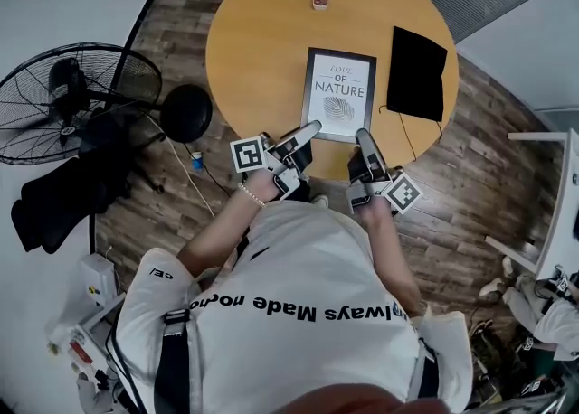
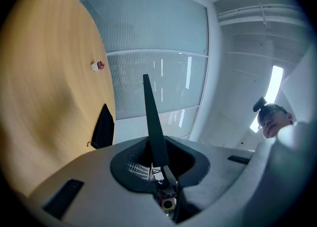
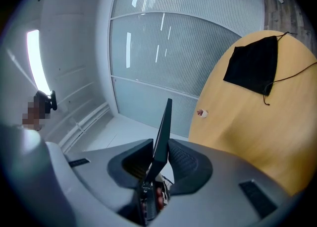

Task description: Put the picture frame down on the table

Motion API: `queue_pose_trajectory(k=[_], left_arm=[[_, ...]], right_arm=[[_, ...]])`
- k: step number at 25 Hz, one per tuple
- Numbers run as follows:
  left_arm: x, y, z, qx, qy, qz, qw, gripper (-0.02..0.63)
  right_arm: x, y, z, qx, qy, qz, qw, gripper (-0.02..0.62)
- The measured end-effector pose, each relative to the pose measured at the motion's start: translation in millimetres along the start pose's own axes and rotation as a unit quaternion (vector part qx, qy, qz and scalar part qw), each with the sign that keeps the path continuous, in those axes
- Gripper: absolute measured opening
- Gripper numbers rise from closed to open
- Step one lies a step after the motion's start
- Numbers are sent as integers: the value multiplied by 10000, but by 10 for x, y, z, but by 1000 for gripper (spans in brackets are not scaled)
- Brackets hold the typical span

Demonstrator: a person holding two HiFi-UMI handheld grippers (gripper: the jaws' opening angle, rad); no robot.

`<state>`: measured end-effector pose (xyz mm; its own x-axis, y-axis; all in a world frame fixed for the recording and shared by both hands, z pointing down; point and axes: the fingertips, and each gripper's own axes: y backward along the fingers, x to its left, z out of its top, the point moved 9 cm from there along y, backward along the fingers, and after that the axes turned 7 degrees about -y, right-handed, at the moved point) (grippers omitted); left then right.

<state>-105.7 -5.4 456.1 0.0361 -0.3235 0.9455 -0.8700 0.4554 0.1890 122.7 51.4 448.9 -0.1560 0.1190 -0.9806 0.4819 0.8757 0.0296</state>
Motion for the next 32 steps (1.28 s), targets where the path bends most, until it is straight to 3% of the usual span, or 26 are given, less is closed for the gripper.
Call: queue_pose_trajectory(k=[6, 13, 32], left_arm=[[285, -269, 283, 65, 64, 34, 10000, 66], [290, -342, 377, 123, 89, 29, 9999, 66], [351, -375, 423, 185, 96, 2, 9998, 66]], right_arm=[[-193, -324, 267, 20, 3, -88, 10000, 98], [-172, -394, 318, -59, -75, -116, 9999, 98], [-207, -435, 321, -206, -77, -63, 9997, 98]])
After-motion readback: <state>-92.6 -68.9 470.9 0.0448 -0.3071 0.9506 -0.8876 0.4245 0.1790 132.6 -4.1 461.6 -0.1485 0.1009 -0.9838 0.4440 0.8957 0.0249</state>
